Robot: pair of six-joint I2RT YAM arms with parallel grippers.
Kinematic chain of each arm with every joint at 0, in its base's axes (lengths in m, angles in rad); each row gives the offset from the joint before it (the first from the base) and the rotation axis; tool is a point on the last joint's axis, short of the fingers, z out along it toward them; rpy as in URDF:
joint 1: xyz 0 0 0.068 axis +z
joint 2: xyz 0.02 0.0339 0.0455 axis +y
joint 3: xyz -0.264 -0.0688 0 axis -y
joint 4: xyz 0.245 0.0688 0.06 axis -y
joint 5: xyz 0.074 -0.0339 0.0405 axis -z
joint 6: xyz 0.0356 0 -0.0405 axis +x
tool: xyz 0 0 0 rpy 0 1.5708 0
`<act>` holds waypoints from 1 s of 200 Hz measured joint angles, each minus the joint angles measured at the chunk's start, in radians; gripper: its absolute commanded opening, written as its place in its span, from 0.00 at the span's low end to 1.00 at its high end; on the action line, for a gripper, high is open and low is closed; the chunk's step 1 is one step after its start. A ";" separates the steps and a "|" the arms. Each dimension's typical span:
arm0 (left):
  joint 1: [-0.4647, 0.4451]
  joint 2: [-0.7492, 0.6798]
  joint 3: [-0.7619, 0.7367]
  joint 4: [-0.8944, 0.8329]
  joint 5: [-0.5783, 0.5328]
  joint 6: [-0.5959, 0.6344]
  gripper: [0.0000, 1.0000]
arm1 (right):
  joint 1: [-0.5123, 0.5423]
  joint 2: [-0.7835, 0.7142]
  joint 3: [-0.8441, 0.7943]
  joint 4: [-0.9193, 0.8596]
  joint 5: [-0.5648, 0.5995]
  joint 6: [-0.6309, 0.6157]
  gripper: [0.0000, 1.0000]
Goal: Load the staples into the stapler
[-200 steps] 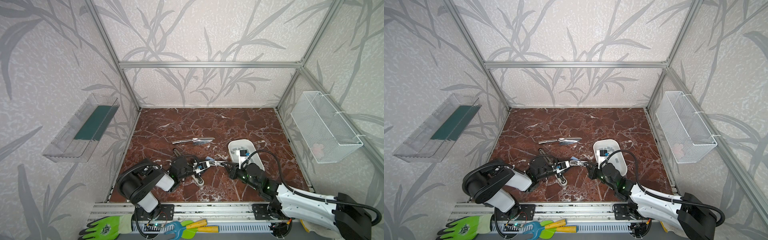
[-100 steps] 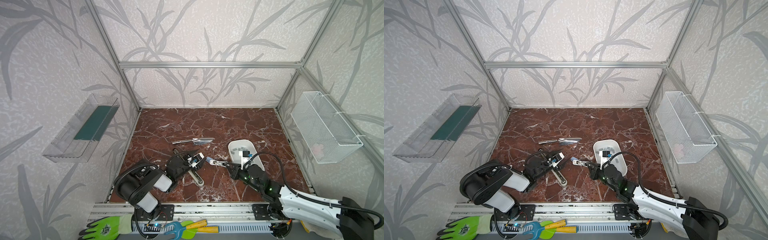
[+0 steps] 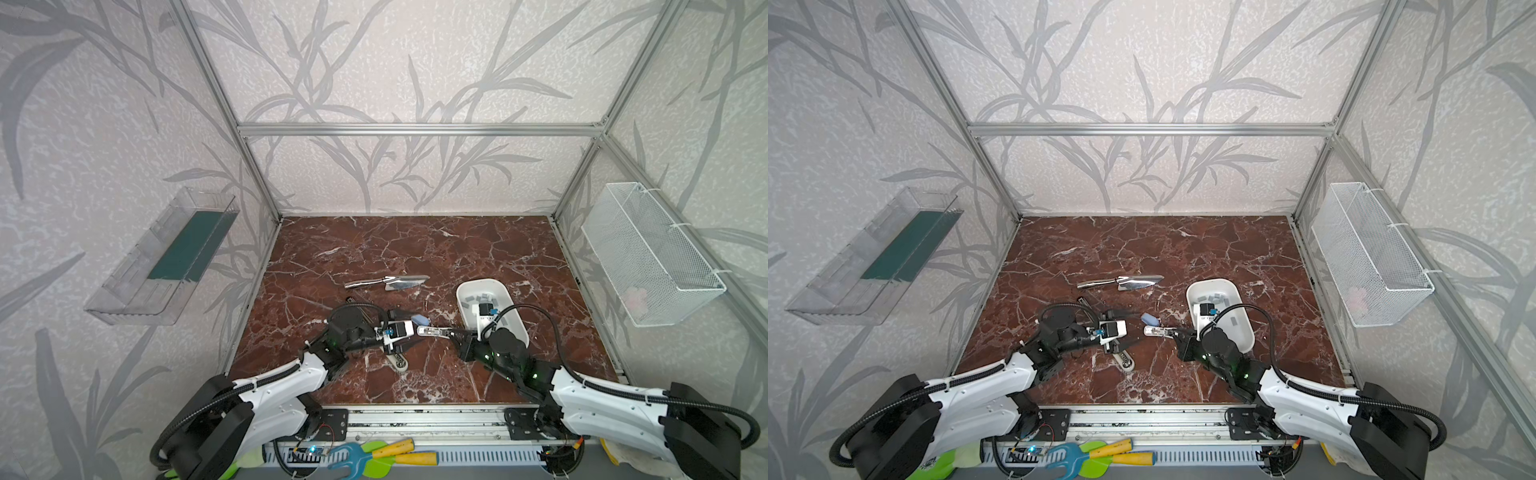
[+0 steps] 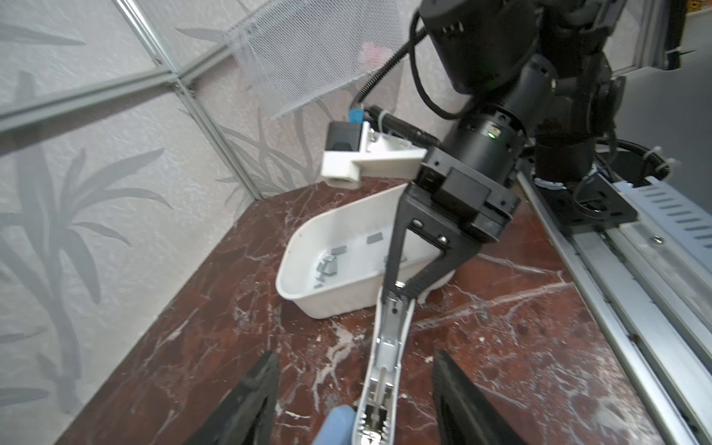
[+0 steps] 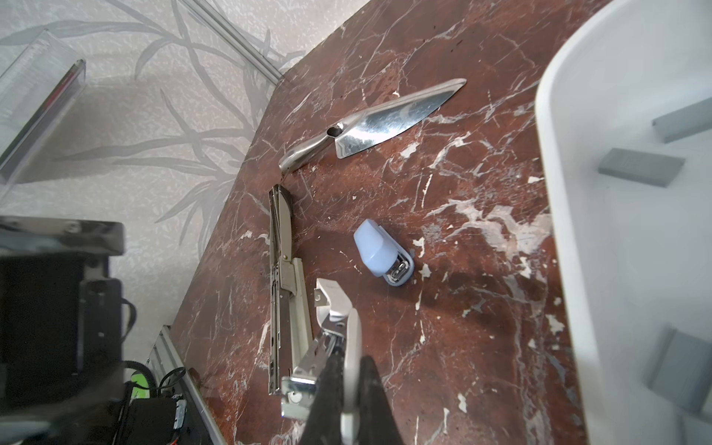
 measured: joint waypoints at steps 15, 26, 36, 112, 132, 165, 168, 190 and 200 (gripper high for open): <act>0.000 0.052 0.003 -0.021 0.023 -0.003 0.63 | 0.005 0.009 0.000 0.017 -0.009 -0.001 0.00; -0.002 0.084 0.019 -0.046 0.043 -0.002 0.61 | 0.008 0.014 0.000 0.028 -0.016 -0.002 0.00; -0.006 0.112 0.043 -0.063 0.056 -0.002 0.61 | 0.010 0.016 0.001 0.035 -0.019 -0.003 0.00; -0.059 0.306 0.176 -0.034 0.071 -0.022 0.52 | 0.013 0.029 0.021 0.056 -0.044 -0.022 0.00; -0.079 0.340 0.203 -0.033 0.065 -0.018 0.51 | 0.015 0.033 0.023 0.062 -0.049 -0.024 0.00; -0.100 0.375 0.222 -0.032 0.038 -0.006 0.29 | 0.016 0.051 0.024 0.071 -0.060 -0.024 0.00; -0.101 0.376 0.223 -0.033 0.032 0.003 0.27 | 0.016 0.054 0.024 0.069 -0.059 -0.026 0.00; -0.101 0.380 0.224 -0.033 0.018 0.010 0.17 | 0.015 0.066 0.026 0.069 -0.052 -0.022 0.00; -0.101 0.380 0.225 -0.034 0.014 0.018 0.12 | 0.015 0.066 0.026 0.066 -0.046 -0.018 0.00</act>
